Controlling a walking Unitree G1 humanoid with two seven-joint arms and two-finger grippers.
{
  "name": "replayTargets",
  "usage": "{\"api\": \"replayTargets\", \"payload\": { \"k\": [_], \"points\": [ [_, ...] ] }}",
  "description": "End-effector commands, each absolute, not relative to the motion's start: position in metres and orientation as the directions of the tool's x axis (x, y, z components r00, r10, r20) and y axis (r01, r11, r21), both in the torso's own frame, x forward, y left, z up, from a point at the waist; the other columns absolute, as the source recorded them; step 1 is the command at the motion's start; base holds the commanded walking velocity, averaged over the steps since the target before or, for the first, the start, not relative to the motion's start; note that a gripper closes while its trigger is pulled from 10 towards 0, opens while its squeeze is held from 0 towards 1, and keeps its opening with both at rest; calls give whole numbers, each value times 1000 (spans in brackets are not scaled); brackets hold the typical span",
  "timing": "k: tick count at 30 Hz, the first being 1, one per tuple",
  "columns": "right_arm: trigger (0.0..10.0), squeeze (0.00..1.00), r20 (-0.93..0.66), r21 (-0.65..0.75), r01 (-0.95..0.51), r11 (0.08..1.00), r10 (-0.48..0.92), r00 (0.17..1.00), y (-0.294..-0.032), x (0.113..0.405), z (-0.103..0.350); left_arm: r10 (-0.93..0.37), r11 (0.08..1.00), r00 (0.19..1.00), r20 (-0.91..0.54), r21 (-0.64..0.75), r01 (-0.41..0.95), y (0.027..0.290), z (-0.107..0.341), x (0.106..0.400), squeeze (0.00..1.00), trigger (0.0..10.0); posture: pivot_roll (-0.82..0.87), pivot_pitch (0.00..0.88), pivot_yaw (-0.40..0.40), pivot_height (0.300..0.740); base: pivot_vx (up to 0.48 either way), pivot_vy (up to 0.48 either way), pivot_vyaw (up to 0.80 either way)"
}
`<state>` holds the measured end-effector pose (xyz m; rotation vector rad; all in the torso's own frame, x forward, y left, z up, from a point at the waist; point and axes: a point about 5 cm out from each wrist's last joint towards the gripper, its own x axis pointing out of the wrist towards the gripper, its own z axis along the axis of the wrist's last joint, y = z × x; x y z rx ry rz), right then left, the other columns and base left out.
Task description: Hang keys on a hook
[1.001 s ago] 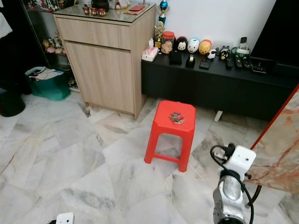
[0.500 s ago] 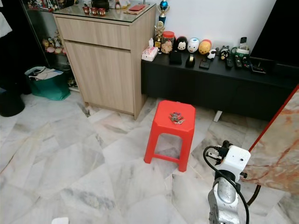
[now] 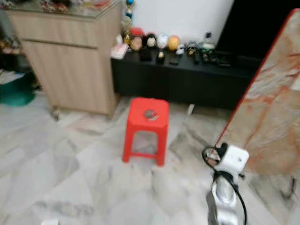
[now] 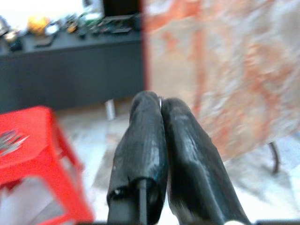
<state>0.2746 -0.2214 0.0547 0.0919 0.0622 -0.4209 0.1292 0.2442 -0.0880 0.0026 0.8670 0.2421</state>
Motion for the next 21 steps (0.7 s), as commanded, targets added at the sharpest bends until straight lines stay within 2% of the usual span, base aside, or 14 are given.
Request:
{"api": "replayTargets", "payload": {
  "k": [1,10,21],
  "points": [
    [10000,0,-80,67,436,897,-431,899,-227,274,56,203,972,587,-784,88,-218,239,-93,120,0,10000,-30,0,-86,740,0,0,0],
    [10000,0,-83,78,421,904,-415,906,-222,278,59,206,970,576,-791,87,-227,239,-94,120,0,10000,-30,0,-91,740,0,0,0],
    [10000,0,-107,77,418,905,-409,906,-221,281,59,212,966,569,-794,82,-246,237,-95,121,0,10000,-33,0,-95,740,0,-313,0]
  ]
}}
